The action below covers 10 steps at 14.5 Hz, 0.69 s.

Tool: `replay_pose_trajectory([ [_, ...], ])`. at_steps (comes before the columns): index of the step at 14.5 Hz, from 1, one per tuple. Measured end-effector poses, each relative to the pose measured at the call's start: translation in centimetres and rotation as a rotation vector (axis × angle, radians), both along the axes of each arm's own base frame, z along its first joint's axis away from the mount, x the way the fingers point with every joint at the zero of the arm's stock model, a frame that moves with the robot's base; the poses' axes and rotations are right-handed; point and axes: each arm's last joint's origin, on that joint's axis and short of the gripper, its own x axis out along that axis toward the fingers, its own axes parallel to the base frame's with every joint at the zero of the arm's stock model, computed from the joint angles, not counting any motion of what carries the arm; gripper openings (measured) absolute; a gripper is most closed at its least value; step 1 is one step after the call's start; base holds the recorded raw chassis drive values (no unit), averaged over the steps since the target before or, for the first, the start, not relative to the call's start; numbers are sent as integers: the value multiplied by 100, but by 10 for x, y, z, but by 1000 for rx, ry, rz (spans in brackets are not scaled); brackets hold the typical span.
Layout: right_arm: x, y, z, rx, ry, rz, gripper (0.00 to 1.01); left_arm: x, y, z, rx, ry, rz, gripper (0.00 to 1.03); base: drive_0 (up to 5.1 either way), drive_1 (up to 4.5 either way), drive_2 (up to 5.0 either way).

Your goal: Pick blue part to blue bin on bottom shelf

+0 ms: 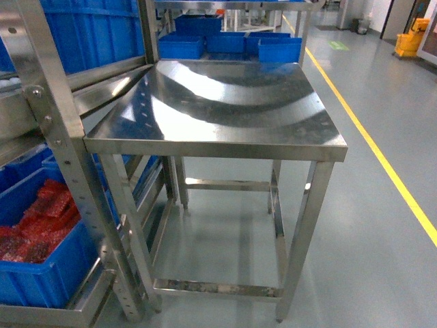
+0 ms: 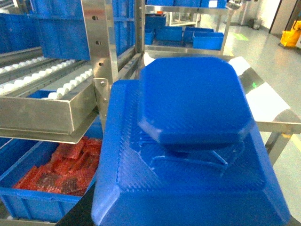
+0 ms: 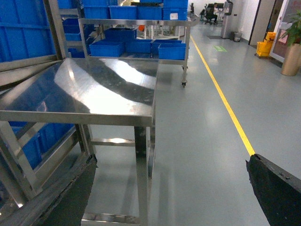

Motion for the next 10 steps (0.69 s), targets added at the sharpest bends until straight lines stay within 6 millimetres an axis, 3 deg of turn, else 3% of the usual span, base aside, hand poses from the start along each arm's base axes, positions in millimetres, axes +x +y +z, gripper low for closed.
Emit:
replay_pose_trajectory([
  [5,0,0,0,0,-4,0,98,0,0,0,-2,-3,-1,43,0,0,0],
  [10,0,0,0,0,-2,-1,98,0,0,0,-2,-3,-4,43,-487,239,239],
])
